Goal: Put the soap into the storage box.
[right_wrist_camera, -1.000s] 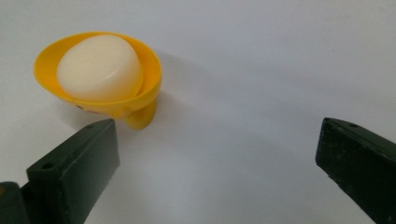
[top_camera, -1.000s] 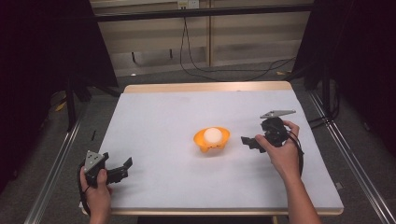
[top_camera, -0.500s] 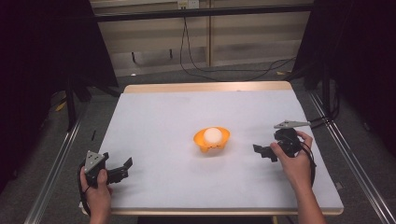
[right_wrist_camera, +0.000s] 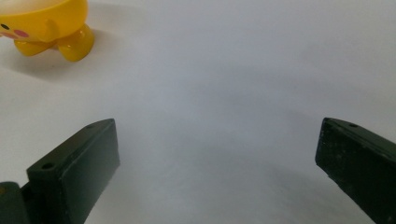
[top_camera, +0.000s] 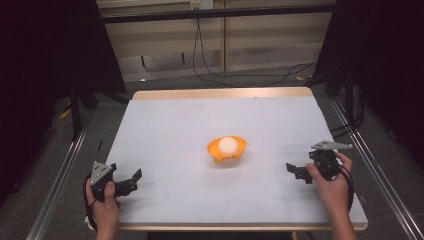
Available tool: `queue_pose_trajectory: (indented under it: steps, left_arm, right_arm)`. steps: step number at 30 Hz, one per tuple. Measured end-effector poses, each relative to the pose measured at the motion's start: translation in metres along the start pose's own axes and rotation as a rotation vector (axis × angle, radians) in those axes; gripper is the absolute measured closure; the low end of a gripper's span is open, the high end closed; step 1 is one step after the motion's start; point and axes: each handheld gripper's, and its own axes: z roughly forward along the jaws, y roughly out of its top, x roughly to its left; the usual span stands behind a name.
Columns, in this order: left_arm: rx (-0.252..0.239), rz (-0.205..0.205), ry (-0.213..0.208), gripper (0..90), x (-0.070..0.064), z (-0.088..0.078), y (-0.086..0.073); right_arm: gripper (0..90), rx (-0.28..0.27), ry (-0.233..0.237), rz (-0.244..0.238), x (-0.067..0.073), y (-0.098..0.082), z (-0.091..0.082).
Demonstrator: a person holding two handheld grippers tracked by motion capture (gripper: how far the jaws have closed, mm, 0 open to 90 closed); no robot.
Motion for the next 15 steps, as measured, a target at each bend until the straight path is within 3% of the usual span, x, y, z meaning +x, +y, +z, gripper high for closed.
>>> queue_pose_trajectory:
  steps: [15]
  left_arm:
    - [-0.001, 0.003, 0.005, 1.8, -0.001, 0.0, 0.0]
  right_arm:
    - [0.0, -0.068, -0.047, 0.069, -0.028, -0.04, -0.034]
